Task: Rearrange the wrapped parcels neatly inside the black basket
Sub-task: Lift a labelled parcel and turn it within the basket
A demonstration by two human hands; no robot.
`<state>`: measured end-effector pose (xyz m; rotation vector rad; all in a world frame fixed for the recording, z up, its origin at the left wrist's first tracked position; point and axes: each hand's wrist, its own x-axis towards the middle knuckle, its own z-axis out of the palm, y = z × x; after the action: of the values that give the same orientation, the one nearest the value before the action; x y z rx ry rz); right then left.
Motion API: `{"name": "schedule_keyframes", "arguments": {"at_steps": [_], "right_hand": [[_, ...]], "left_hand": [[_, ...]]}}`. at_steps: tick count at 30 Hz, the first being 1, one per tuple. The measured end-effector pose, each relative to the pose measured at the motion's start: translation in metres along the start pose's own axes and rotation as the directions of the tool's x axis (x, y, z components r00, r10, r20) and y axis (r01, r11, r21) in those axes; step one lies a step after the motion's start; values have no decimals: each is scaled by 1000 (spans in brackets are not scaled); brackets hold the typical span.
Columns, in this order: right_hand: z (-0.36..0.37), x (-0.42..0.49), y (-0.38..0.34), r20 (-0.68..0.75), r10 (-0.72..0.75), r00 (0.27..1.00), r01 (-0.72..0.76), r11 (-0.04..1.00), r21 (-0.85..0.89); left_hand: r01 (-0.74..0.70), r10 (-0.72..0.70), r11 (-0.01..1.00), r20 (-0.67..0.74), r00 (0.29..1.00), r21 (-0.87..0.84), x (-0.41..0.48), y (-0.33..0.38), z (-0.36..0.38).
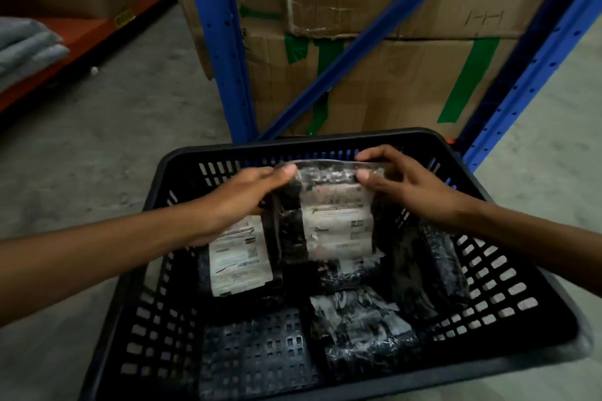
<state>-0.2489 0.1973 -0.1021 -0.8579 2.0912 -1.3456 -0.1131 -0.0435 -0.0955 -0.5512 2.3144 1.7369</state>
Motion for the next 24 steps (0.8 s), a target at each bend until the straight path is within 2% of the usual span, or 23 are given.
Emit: {"name": "schedule_keyframes", "arguments": {"at_steps": [2,3,5,6,10,12,15,16,18,20,22,24], "right_hand": [[28,8,2,-55,190,980,-170,950,261],[43,13,3,-37,306,951,-275,896,348],[69,20,2,1,497,868,-456,794,402],[78,23,1,20,537,843,-499,769,399],[103,39,-8,185,472,862,-503,755,420],[115,50,-8,184,432,883,-466,758,456],[141,69,-1,92,438,894,-437,810,392],[153,74,4,49,439,897,-430,844,321],[175,79,12,-30,412,911,-408,909,80],[188,81,20,-93,406,909,-414,904,-102],[189,80,24,-82,410,908,-417,903,-105],[183,82,24,-14,403,915,-402,910,-101]], "left_hand": [[129,-145,949,-33,989,-288,-10,-10,-3],[167,-187,934,-35,982,-315,-18,-18,-2],[201,-216,958,-54,975,-203,-33,-35,0],[201,-217,968,-99,971,-151,-39,-42,0],[210,-250,965,-309,918,-157,-45,-53,-13],[191,-229,973,-427,875,-130,-41,-49,-23],[271,-197,962,-579,791,42,-29,-52,-38],[312,-194,943,-571,798,116,-26,-54,-41],[410,-246,864,-467,849,291,-24,-56,-38],[433,-277,764,-364,890,478,-24,-60,-23],[424,-270,680,-333,903,598,-24,-65,-9],[424,-269,641,-330,905,640,-25,-63,-5]]}}
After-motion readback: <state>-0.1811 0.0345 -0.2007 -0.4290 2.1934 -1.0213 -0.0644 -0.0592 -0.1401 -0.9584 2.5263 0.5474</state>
